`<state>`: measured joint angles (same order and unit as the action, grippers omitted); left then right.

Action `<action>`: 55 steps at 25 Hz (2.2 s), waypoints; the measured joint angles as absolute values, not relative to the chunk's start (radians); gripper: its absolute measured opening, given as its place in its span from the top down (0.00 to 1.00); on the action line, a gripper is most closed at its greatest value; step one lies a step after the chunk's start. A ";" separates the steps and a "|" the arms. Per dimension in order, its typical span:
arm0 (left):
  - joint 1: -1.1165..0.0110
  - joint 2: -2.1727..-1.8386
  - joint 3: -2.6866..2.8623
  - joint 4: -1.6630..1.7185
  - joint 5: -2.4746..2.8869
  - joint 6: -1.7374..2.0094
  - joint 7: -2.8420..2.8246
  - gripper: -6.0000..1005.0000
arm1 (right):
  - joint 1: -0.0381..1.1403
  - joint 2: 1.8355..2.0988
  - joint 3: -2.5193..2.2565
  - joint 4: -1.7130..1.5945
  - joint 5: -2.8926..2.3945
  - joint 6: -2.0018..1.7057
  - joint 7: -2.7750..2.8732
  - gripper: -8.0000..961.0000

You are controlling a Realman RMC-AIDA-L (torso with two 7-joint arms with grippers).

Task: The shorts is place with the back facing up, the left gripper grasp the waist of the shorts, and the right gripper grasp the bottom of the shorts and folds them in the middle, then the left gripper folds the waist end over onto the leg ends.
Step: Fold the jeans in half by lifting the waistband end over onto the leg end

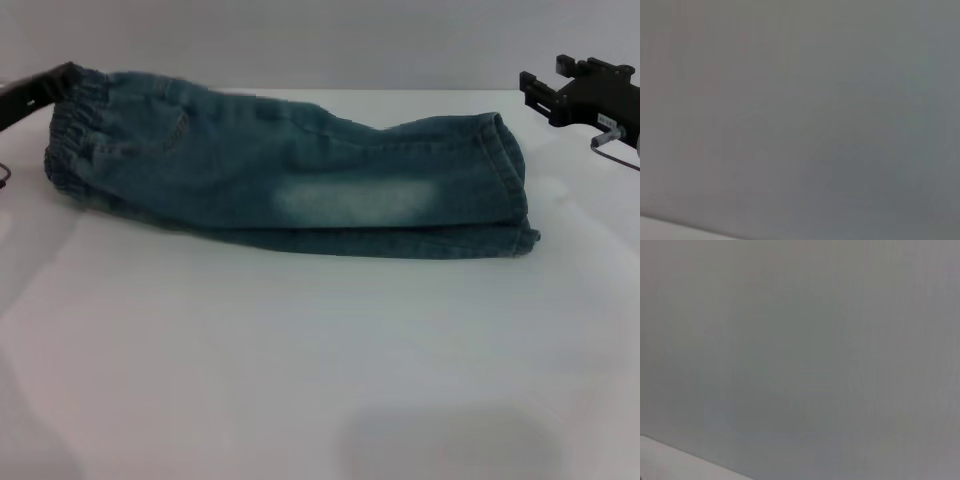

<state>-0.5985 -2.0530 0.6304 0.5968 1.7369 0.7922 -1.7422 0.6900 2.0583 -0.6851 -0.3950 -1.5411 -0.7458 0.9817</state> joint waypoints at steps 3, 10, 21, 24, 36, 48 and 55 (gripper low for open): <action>-0.602 -2.053 0.630 0.593 1.705 0.769 -1.741 0.95 | 0.687 2.059 -0.681 -0.398 -1.539 -0.756 0.982 0.44; -0.615 -2.056 0.641 0.529 1.701 0.668 -1.737 0.94 | 0.682 2.062 -0.681 -0.399 -1.535 -0.767 0.982 0.44; -0.619 -2.057 0.673 0.509 1.695 0.681 -1.649 0.91 | 0.681 2.064 -0.684 -0.400 -1.526 -0.779 0.982 0.44; -0.620 -2.057 0.678 0.510 1.694 0.686 -1.630 0.82 | 0.681 2.066 -0.688 -0.400 -1.526 -0.780 0.982 0.44; -0.565 -2.057 0.667 0.550 1.576 0.795 -1.524 0.46 | 0.685 2.066 -0.691 -0.394 -1.526 -0.797 0.982 0.44; -0.431 -2.047 0.686 0.537 1.468 0.920 -1.324 0.17 | 0.706 2.068 -0.690 -0.394 -1.526 -0.833 0.985 0.44; -0.389 -2.048 0.688 0.504 1.471 0.932 -1.158 0.19 | 0.712 2.072 -0.690 -0.392 -1.526 -0.871 0.989 0.44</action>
<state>-0.3887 -2.0482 0.6881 0.5037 1.4708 0.9318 -1.1580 0.7117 2.0718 -0.6903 -0.3918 -1.5264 -0.8713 0.9894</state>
